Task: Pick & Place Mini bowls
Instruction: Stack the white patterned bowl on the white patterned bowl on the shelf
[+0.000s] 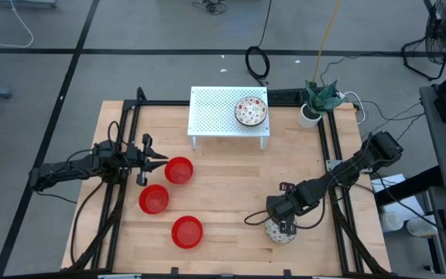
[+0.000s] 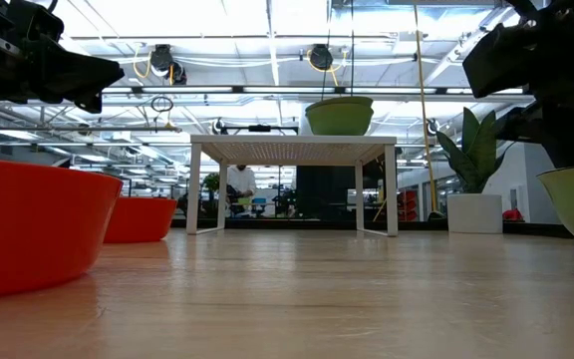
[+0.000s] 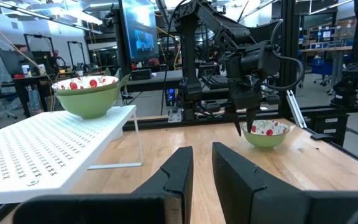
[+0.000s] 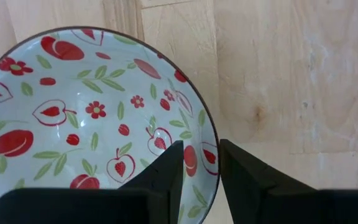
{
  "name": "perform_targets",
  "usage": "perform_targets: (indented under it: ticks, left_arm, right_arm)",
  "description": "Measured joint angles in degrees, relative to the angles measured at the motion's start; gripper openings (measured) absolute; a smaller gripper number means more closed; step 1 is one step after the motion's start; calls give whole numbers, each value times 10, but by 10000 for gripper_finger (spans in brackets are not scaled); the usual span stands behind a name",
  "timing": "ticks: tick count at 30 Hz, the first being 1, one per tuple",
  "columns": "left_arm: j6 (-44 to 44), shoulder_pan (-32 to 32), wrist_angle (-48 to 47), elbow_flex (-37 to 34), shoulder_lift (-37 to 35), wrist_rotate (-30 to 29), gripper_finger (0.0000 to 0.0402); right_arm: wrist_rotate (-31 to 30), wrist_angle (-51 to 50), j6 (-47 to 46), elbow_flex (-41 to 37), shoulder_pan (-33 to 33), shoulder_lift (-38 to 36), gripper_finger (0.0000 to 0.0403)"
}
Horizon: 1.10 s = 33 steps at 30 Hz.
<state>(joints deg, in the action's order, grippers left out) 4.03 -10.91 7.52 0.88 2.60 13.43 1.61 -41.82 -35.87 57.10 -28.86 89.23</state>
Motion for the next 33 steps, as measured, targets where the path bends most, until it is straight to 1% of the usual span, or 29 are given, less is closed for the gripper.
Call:
perform_targets:
  ticks: [12, 22, 33]
  left_arm:
    - [0, 0, 0, 0, 0, 0, 65]
    - [0, 0, 0, 0, 0, 0, 65]
    - [0, 0, 0, 0, 0, 0, 65]
  right_arm:
    - [0, 0, 10, 0, 0, 0, 89]
    - [0, 0, -42, 0, 0, 0, 89]
    - [1, 0, -40, 0, 0, 0, 89]
